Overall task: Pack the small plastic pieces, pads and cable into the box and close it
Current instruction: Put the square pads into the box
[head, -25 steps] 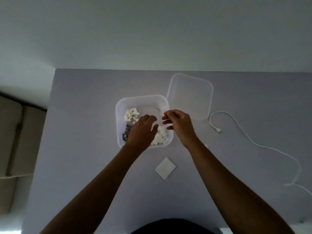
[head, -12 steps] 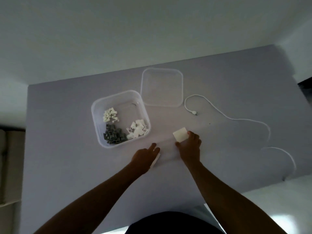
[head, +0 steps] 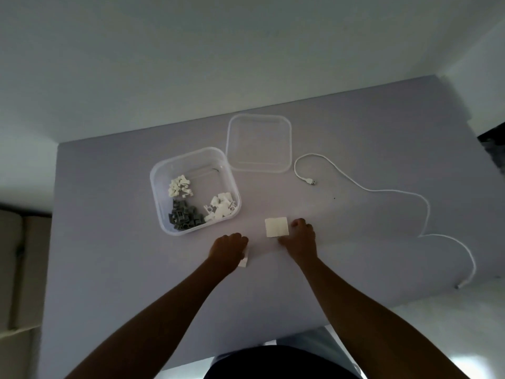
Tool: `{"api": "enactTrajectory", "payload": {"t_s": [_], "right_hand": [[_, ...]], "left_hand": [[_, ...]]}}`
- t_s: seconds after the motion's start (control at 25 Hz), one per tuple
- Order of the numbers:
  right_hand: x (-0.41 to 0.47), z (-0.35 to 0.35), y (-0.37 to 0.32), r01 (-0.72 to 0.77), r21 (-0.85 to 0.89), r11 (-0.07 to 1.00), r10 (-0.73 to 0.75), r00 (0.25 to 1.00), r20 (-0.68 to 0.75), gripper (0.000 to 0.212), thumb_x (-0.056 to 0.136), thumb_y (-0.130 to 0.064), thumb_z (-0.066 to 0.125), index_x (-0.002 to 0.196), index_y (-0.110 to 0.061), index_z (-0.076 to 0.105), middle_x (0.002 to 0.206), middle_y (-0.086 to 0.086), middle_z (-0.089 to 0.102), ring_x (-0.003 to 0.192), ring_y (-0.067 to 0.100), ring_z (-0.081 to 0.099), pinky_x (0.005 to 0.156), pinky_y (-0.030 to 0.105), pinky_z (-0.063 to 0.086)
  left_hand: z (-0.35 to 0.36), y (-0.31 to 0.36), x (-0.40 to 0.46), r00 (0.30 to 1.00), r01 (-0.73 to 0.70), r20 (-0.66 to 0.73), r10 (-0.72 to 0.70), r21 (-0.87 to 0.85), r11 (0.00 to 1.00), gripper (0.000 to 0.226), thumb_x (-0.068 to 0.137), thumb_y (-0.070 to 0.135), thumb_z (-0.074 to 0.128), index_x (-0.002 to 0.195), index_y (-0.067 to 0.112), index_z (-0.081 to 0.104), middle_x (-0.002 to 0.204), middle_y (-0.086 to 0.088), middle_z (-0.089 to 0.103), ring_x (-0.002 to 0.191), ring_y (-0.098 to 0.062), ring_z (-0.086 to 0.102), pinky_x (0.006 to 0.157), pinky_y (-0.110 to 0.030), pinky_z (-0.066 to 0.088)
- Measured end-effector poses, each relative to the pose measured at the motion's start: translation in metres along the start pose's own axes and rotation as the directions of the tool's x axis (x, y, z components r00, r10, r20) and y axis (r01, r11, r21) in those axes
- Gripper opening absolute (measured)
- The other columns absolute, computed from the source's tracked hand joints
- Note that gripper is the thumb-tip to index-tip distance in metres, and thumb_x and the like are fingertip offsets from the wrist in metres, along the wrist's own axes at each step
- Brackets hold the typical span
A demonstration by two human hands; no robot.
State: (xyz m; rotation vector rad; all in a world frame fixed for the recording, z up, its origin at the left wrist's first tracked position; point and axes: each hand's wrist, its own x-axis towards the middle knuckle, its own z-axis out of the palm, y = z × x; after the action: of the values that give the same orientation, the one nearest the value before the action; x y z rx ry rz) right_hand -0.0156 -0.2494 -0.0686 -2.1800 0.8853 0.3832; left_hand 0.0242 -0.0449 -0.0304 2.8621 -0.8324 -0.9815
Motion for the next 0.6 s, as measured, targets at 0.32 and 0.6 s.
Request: {"api": "enactTrajectory", "payload": {"t_s": [0.32,0.6], "right_hand": [[-0.009,0.009,-0.018,0.062,-0.102,0.993,-0.067,0.997,-0.044,0.061,0.075,-0.032,0.079,0.123,-0.010,0.048,0.119,0.014,0.052,0.113,0.033,0.051,0.084,0.041,0.049],[-0.003,0.009,-0.020,0.066,-0.135,0.989,-0.064,0.998,0.023,0.050,0.071,-0.021,0.080,0.111,-0.007,0.054,0.113,0.015,0.057,0.108,0.034,0.053,0.085,0.037,0.045]], "left_hand": [[-0.014,-0.008,-0.018,0.966,0.125,-0.138,-0.220,-0.497,0.859,0.021,0.091,0.034,0.057,0.079,0.017,0.056,0.084,-0.007,0.065,0.076,-0.030,0.061,0.061,-0.033,0.046],[-0.043,-0.022,-0.022,0.918,0.097,-0.170,-0.359,-0.781,0.617,0.014,0.098,0.024,0.052,0.090,0.013,0.052,0.081,-0.008,0.064,0.042,-0.020,0.057,0.037,-0.026,0.043]]}}
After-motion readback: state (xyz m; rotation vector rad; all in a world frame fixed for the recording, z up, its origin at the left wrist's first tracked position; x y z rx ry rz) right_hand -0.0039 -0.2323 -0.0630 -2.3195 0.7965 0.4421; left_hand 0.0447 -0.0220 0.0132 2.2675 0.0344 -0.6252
